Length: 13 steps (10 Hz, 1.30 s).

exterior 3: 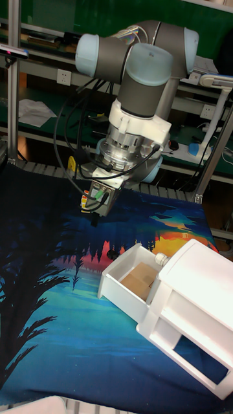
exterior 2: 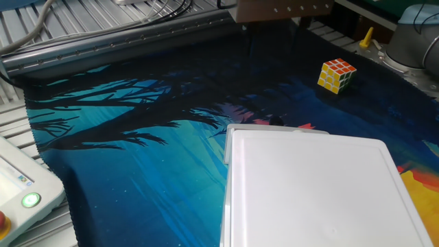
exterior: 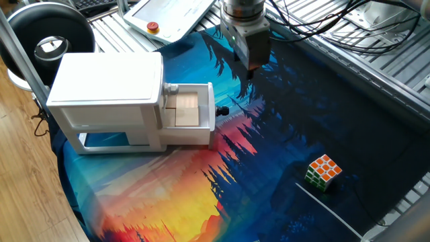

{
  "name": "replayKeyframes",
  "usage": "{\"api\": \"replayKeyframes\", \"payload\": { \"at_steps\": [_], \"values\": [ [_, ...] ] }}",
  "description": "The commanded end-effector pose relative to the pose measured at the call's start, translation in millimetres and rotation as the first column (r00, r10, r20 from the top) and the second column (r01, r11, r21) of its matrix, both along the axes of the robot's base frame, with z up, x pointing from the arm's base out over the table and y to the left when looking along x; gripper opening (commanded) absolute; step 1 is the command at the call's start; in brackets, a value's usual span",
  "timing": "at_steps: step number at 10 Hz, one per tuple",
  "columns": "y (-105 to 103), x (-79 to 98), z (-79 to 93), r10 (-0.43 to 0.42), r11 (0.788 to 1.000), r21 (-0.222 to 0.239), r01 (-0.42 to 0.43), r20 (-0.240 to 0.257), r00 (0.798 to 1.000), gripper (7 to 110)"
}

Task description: Grasp the handle and close the drawer

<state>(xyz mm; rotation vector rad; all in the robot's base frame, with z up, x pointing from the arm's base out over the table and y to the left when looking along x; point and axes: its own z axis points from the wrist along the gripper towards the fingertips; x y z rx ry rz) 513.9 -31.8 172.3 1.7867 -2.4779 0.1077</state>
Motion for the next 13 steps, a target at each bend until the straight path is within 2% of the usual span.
{"api": "replayKeyframes", "payload": {
  "at_steps": [1,3,4,5,6,7,8,10,13],
  "values": [
    [-4.1,0.7,1.4,-0.082,0.997,-0.016,0.082,0.013,0.997,66],
    [4.5,-8.0,0.9,-0.194,0.981,0.01,0.194,-0.014,0.981,66],
    [11.2,-12.1,0.7,-0.269,0.962,0.029,0.27,-0.03,0.963,66],
    [13.9,-14.4,0.7,-0.303,0.952,0.034,0.304,-0.039,0.952,66],
    [10.1,-17.1,1.2,-0.304,0.952,0.016,0.305,-0.045,0.952,66],
    [22.0,-21.2,1.1,-0.328,0.942,0.054,0.333,-0.074,0.942,66],
    [15.9,-20.9,1.2,-0.315,0.948,0.033,0.318,-0.065,0.947,66],
    [18.5,-17.5,0.8,-0.301,0.951,0.048,0.304,-0.056,0.952,66],
    [17.4,-16.3,0.7,-0.293,0.954,0.046,0.295,-0.051,0.955,66]
  ]
}}
